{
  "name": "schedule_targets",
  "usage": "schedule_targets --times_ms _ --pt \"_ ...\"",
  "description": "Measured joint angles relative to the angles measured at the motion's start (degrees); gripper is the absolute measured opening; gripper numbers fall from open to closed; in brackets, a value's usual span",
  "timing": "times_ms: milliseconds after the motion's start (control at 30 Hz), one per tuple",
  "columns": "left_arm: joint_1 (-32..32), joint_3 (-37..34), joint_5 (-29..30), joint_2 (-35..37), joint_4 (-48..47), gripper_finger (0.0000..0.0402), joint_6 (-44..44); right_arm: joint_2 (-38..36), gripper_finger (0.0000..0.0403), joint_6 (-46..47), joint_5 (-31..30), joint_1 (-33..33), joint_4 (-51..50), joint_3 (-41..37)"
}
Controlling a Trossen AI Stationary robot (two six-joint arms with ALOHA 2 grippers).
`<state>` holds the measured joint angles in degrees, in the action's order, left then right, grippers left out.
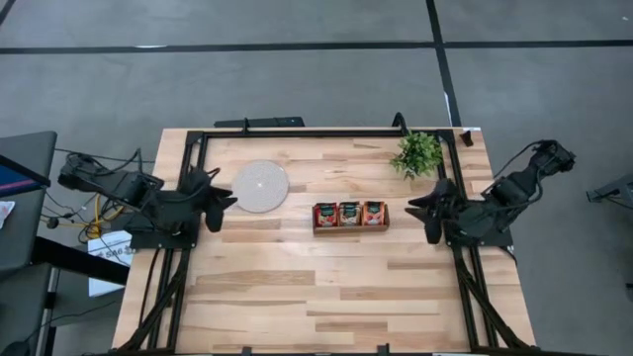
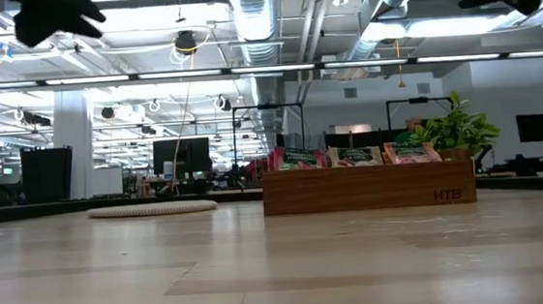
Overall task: Pick & Place Tea
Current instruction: Return to Home Position
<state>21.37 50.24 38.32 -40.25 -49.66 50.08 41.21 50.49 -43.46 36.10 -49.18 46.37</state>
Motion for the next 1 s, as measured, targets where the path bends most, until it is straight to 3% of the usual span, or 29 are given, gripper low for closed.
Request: schedule_targets --times_ms 300,500,700,867,1000 --pt "0.4 -3.5 -5.1 6.0 0.9 0.0129 6.9 -7.3 0.0119 10.4 1.3 0.0 -2.8 -2.9" --pt "0.4 -3.5 -8.4 6.5 3.5 0.0129 -5.9 -8.7 0.0119 3.8 -1.5 -1.5 -2.6 -2.9" --pt "0.4 -4.8 -9.4 10.4 12.6 0.0129 -16.6 -10.3 0.0119 1.8 -2.0 -2.9 -2.2 -2.9" --pt "0.4 -15.2 -15.6 17.4 27.5 0.0129 -21.0 -10.3 0.0119 -0.4 -2.1 -2.3 1.7 -3.6" --pt "0.4 -25.9 -19.6 21.7 41.2 0.0129 -21.6 -11.8 0.0119 -5.6 -1.9 -2.1 14.8 -10.6"
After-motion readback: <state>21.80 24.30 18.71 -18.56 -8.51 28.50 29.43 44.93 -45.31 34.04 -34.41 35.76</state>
